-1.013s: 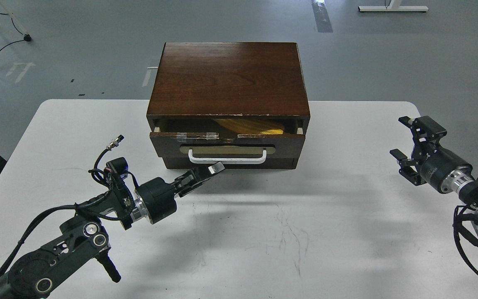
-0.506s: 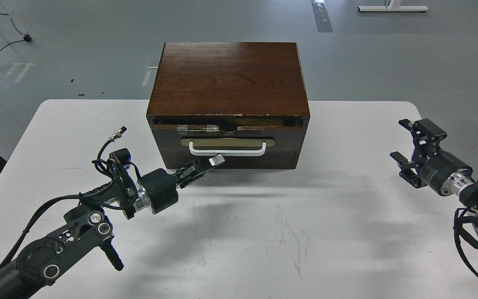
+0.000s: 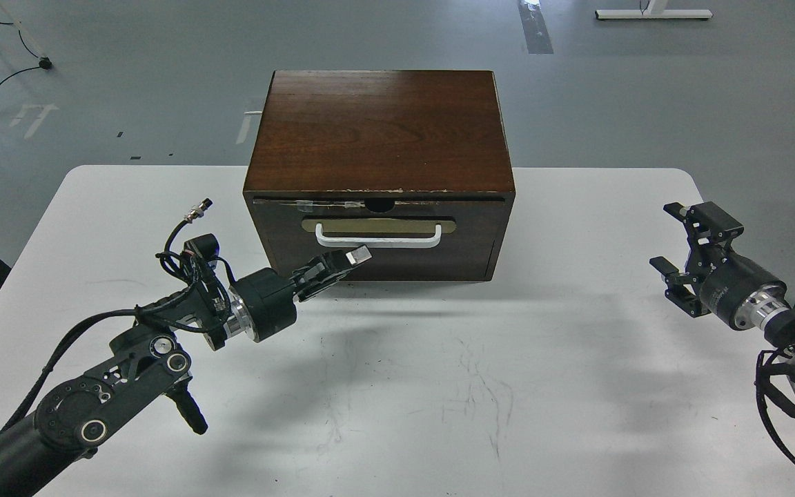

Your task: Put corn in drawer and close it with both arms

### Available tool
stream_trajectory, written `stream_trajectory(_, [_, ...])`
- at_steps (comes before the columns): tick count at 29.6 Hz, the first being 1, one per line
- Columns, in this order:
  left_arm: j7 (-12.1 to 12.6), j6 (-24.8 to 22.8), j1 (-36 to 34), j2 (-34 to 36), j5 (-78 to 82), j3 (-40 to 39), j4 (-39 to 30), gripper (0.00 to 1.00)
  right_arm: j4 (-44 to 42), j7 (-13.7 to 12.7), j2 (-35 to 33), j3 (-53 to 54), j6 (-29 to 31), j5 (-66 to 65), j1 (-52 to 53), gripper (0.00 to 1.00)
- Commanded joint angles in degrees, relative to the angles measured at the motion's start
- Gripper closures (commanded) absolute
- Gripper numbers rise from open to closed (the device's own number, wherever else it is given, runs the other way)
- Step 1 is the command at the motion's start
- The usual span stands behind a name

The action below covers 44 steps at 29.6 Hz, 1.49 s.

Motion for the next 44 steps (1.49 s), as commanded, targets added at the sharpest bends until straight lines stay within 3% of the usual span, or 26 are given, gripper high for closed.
stream_trajectory(1, [0.0, 0.0, -0.2, 0.0, 0.0, -0.2, 0.6, 1.00, 0.0, 0.0, 0.0, 0.0, 0.0, 0.0, 0.0, 0.02])
stream_trajectory(10, [-0.3, -0.1, 0.1, -0.1, -0.3, 0.2, 0.5, 1.00, 0.0, 0.0, 0.0, 0.0, 0.0, 0.0, -0.2, 0.02])
stream_trajectory(14, [-0.8, -2.7, 1.0, 0.3, 0.0, 0.6, -1.3, 1.00, 0.0, 0.0, 0.1, 0.0, 0.0, 0.0, -0.2, 0.02])
stream_trajectory(19, [-1.0, -3.3, 4.6, 2.5, -1.6, 1.0, -8.1, 1.00, 0.0, 0.0, 0.1, 0.5, 0.0, 0.0, -0.2, 0.02])
stream_trajectory(24, [-3.0, -3.2, 6.0, 5.1, -10.1, -0.3, -14.9, 0.98, 0.0, 0.0, 0.1, 1.2, 0.0, 0.0, -0.2, 0.02])
stream_trajectory(26, [-3.1, -3.1, 6.2, 6.1, -15.9, -3.3, -16.3, 0.12, 0.1, 0.0, 0.1, 1.6, 0.0, 0.0, -0.2, 0.02])
stream_trajectory(27, [-3.0, -3.1, 6.2, 6.1, -17.5, -4.1, -16.3, 0.01, 0.1, 0.0, 0.1, 1.7, 0.0, 0.1, -0.2, 0.02])
stream_trajectory(38, [-3.1, -2.1, 8.4, 6.8, -33.9, -17.1, -14.9, 0.01, 0.2, 0.0, 2.2, 3.5, 0.0, 0.0, -0.2, 0.02])
stream_trajectory(42, [-3.1, 1.5, 12.2, 6.7, -34.1, -20.5, -14.3, 0.01, 0.0, 0.0, 3.2, 3.7, 0.1, 0.0, -0.2, 0.00])
stream_trajectory(44, [-3.0, 5.7, 15.4, 6.6, -34.1, -20.7, -13.9, 0.01, 0.0, 0.0, 3.7, 3.7, 0.1, 0.0, -0.2, 0.00])
